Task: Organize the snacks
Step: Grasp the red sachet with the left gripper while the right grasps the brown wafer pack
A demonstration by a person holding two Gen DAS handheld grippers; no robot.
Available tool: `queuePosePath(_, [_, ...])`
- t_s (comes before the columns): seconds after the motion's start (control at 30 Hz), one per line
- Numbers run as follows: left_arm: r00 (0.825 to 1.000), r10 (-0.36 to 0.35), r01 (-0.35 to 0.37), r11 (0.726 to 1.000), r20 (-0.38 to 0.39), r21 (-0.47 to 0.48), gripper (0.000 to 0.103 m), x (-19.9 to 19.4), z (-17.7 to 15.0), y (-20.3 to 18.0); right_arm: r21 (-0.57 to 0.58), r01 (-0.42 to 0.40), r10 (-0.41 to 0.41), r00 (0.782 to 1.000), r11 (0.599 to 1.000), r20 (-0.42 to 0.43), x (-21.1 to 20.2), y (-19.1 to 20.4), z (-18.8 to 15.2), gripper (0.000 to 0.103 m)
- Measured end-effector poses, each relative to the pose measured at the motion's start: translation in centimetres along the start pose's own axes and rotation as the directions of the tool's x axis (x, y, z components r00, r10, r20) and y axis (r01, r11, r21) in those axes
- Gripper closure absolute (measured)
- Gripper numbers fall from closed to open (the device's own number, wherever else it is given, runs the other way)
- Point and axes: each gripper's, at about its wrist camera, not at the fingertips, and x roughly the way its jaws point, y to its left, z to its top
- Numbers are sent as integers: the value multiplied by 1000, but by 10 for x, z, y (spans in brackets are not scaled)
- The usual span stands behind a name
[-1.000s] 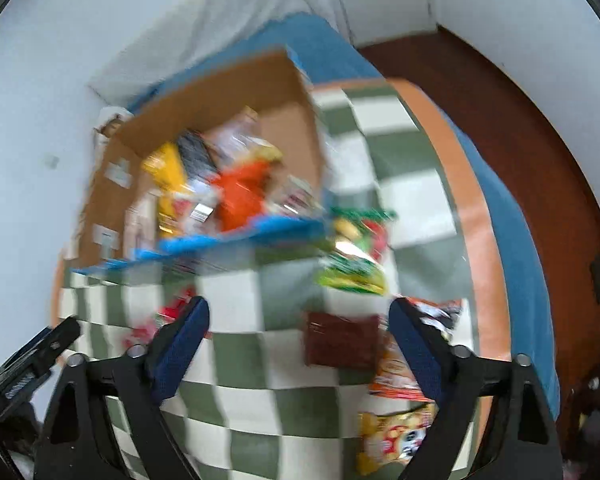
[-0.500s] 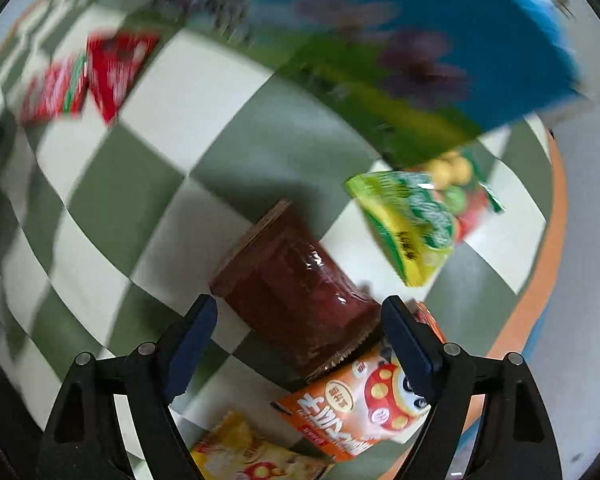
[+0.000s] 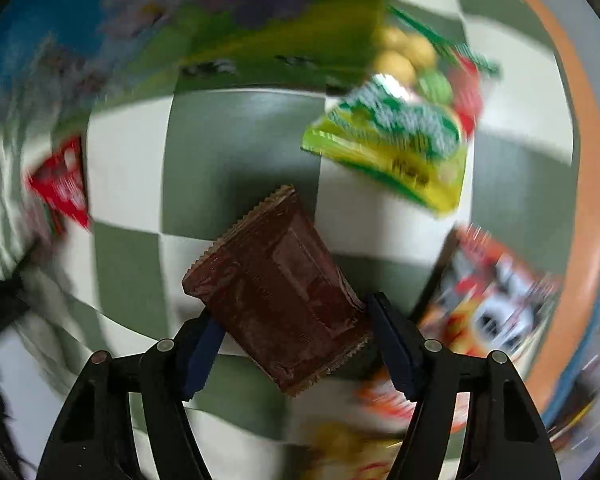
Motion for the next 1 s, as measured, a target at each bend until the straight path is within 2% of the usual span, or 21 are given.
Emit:
queuePosePath(0.07, [1000,-5,4,998,6,69,10,5,2,-6,92,-91,92,996,992,-10,0,-5,-1,30])
queuePosePath(0.17, [999,-46,43,992,25,116,13,8,4,-6,126,-108,107,994,986,19,-6,-6,-5,24])
queuePosePath(0.2, [997,-74,71,991,24,110,23,7,5,-5,119,-97,94,995,988,33,-10,-8,-8,22])
queuePosePath(0.23, [994,-112,109,989,21,96,38,6,6,-3,109,-87,83,996,990,41,-14,-7,-7,22])
queuePosePath(0.27, [986,-168,167,983,9,78,44,6,5,-1,102,-77,72,996,992,46,-18,-6,-7,21])
queuePosePath(0.3, [982,-189,188,980,3,67,52,7,4,1,95,-66,62,997,993,48,-22,-5,-5,21])
queuePosePath(0.33, [979,-204,203,978,2,50,56,6,2,1,75,-46,42,998,996,55,-25,-3,-3,21])
queuePosePath(0.43, [970,-243,242,969,-6,-55,56,9,-6,11,-4,21,-21,997,1000,80,-35,1,-5,21])
queuePosePath(0.5, [946,-321,305,928,-43,-211,56,16,-15,26,-63,63,-57,995,996,84,-33,10,-3,21])
queuePosePath(0.57, [904,-424,373,848,-60,-376,57,25,-27,41,-112,105,-97,992,988,75,-28,21,-3,21])
queuePosePath(0.63, [849,-525,407,721,-59,-561,57,38,-46,59,-123,130,-123,991,984,60,-21,23,-3,22])
queuePosePath(0.7, [798,-601,416,596,-38,-687,57,50,-64,71,-89,132,-128,991,987,47,-16,20,-4,26])
queuePosePath(0.73, [777,-629,422,551,-26,-720,57,54,-71,74,-67,133,-130,990,989,50,-16,17,-5,35])
queuePosePath(0.77, [755,-655,429,514,-17,-743,57,57,-76,76,-43,126,-124,991,991,55,-17,15,-6,38])
queuePosePath(0.8, [744,-669,439,500,-11,-747,56,58,-79,76,-22,111,-109,992,994,55,-19,11,-7,39])
queuePosePath(0.83, [740,-672,446,509,-16,-736,56,58,-79,75,-1,87,-87,995,996,50,-22,8,-8,41])
queuePosePath(0.87, [741,-671,454,533,-29,-714,56,56,-77,72,9,55,-56,998,998,38,-26,3,-12,41])
queuePosePath(0.9, [748,-662,462,570,-46,-680,56,56,-75,72,14,15,-15,1000,1000,19,-29,-4,-14,41])
queuePosePath(0.93, [764,-642,466,617,-64,-634,52,51,-72,67,18,-12,12,1000,1000,6,-29,-3,-16,41])
queuePosePath(0.97, [775,-627,464,648,-77,-604,49,48,-67,65,23,-32,32,1000,999,-1,-31,-2,-17,40])
queuePosePath(1.0, [793,-601,459,696,-99,-552,43,45,-63,58,26,-36,36,999,999,-4,-32,-3,-18,40])
